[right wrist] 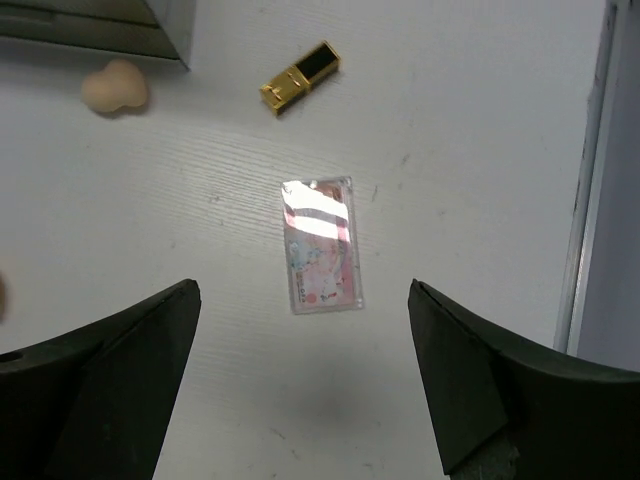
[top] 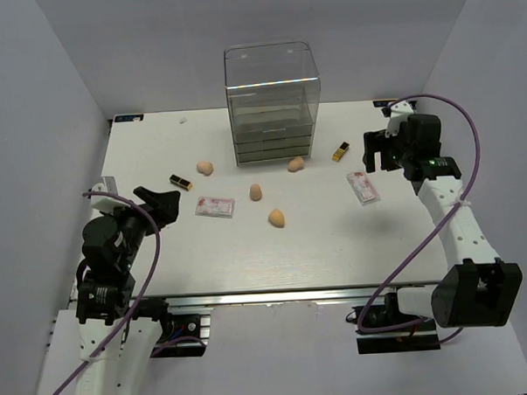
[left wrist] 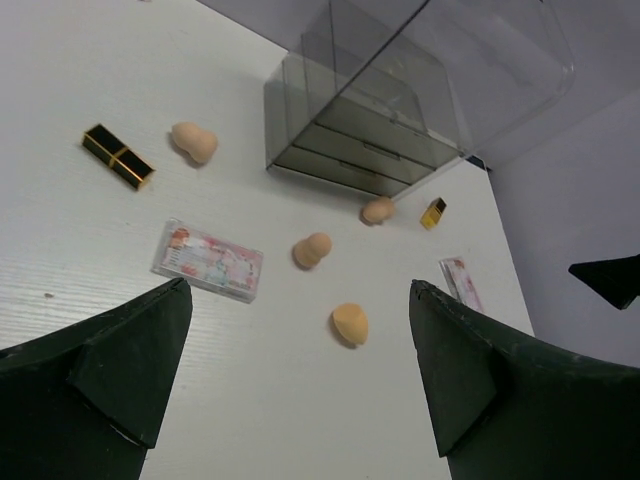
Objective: Organize the makeup
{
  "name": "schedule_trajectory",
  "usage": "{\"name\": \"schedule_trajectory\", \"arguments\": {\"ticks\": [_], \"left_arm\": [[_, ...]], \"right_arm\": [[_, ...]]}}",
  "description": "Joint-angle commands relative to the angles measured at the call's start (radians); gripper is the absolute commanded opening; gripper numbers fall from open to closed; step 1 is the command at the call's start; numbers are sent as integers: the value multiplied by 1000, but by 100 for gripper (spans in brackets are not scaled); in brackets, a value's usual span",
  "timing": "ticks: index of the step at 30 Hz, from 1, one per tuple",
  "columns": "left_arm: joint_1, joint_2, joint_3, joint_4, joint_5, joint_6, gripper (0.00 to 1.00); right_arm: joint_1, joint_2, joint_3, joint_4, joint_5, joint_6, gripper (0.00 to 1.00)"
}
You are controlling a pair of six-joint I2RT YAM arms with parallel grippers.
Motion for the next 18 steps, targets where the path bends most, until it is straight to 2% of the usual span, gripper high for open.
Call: {"name": "schedule_trajectory", "arguments": {"ticks": [1,4,6,7,8,11,14,16,18], "left_arm": [[3,6,-37,51,124,-51,98],[3,17,-79,120,180,-117,96],[3,26,-110,171,207,-164,85],[3,42,-151,238,239,-221,76],[3,52,-168,267,248,-255,50],[-2,109,-233,396,276,-375,14],[-23,138,-279,530,223,-465,14],[-43,164,-290,621,186,-510,21],[-88,232,-293,675,139,-539,29]], "right_arm": [[2,-99,-19,41,-245,-180,89],[3,-162,-65,-9,-484,-411,89],[9,-193,-100,-20,-547,-473,89],[15,-199,-106,-31,-567,-490,89],[27,-199,-106,-43,-577,-513,89],[41,-176,-74,-131,-644,-562,89],[44,-141,-44,-149,-703,-494,89],[44,-124,-45,-131,-736,-460,89],[48,-133,-65,-35,-738,-370,83]]}}
